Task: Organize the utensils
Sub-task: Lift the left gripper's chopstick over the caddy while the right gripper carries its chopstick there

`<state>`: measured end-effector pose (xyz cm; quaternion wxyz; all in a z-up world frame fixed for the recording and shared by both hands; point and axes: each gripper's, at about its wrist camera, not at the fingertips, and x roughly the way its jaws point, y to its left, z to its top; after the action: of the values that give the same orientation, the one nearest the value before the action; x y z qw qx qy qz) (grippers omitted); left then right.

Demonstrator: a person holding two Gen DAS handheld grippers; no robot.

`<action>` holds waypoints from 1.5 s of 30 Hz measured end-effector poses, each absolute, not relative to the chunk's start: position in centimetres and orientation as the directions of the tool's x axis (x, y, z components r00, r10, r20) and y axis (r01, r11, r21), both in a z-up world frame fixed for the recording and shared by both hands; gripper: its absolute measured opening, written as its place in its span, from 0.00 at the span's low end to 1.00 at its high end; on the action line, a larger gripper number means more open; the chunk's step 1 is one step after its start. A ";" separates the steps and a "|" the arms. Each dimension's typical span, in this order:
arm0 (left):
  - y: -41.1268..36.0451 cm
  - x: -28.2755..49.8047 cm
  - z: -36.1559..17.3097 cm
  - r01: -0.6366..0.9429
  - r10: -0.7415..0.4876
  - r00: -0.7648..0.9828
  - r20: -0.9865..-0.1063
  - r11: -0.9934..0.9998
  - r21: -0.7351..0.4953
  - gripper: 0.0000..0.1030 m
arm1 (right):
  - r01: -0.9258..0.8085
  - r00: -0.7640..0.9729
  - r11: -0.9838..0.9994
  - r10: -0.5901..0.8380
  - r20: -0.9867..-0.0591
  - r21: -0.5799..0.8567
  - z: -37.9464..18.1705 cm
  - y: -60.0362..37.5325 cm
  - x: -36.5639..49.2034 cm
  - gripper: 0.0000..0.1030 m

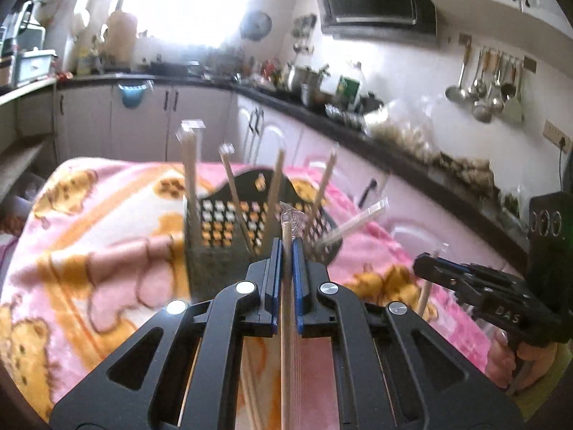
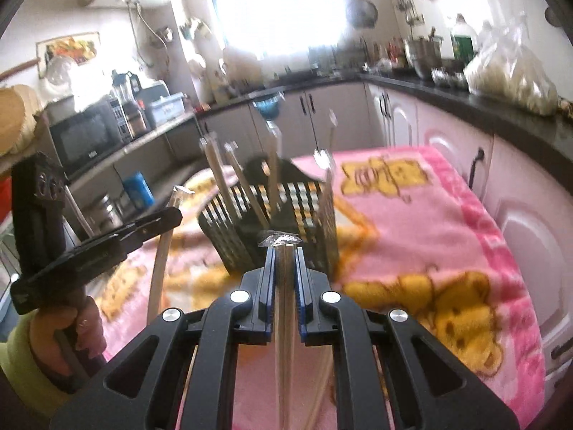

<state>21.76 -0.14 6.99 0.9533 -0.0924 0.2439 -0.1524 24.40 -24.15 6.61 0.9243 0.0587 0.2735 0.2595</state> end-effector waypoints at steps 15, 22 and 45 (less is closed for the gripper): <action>4.7 24.2 11.5 0.160 -0.248 0.925 -0.288 0.941 -0.298 0.01 | -0.471 0.786 0.845 0.533 -0.314 0.254 11.3 -22.5 25.2 0.05; 5.0 26.9 13.2 0.152 -0.227 0.943 -0.243 0.944 -0.292 0.01 | -0.461 0.816 0.849 0.520 -0.254 0.258 13.1 -22.3 26.7 0.05; 4.0 32.4 14.6 0.121 -0.145 0.987 -0.071 0.955 -0.271 0.01 | -0.393 0.889 0.882 0.437 -0.140 0.260 14.4 -22.4 31.9 0.05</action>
<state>32.39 3.96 14.56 0.9876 -0.1341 0.0449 -0.0675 31.92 -22.43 14.44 0.9652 0.1128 0.0974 0.2150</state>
